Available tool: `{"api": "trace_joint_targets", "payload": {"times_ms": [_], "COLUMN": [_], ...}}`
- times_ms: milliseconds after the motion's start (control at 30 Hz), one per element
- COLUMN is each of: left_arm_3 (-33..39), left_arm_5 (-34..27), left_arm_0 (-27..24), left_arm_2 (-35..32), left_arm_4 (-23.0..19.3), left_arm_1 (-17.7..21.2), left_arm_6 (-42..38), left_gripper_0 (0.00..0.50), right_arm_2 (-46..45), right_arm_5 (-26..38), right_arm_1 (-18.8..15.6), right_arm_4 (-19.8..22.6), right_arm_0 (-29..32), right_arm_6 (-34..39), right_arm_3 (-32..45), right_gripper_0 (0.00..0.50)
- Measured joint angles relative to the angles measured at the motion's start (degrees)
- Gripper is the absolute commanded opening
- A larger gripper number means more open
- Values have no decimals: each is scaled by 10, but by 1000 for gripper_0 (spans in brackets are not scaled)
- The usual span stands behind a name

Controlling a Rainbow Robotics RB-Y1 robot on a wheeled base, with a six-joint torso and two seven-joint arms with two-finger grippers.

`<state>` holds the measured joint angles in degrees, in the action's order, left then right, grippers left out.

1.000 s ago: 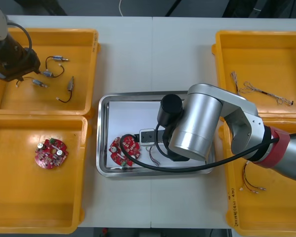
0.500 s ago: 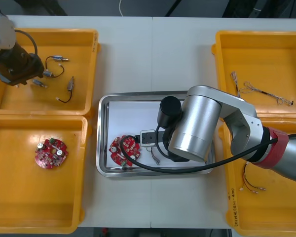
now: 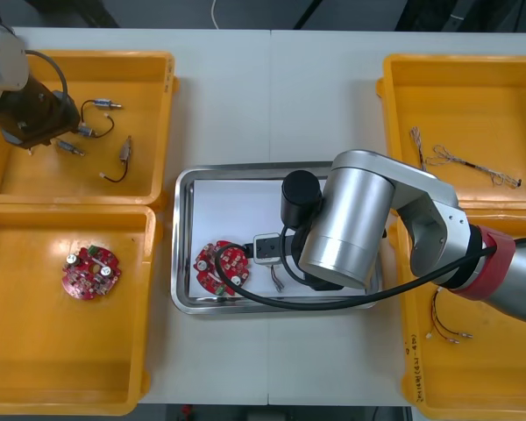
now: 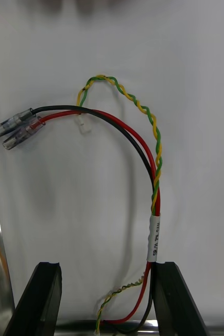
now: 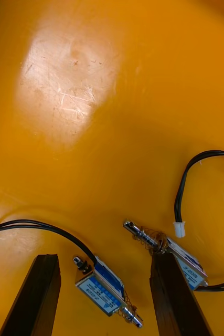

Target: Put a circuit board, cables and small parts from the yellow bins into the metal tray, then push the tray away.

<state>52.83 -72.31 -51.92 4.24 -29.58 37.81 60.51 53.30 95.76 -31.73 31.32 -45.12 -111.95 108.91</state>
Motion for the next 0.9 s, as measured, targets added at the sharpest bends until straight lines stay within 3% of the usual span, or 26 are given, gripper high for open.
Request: {"api": "trace_joint_targets", "payload": {"times_ms": [367,900], "left_arm_3": [0,0], "left_arm_5": [4,39], "left_arm_0": [8,30], "left_arm_2": [3,12], "left_arm_4": [-1,-1], "left_arm_1": [0,0], "left_arm_6": [0,0], "left_gripper_0": [500,500], "right_arm_2": [-7,-13], "right_arm_5": [21,25], "right_arm_1": [0,0], "right_arm_4": [-9,-63], "right_arm_0": [0,0], "right_arm_6": [0,0], "right_arm_3": [31,47], "right_gripper_0": [500,500]}}
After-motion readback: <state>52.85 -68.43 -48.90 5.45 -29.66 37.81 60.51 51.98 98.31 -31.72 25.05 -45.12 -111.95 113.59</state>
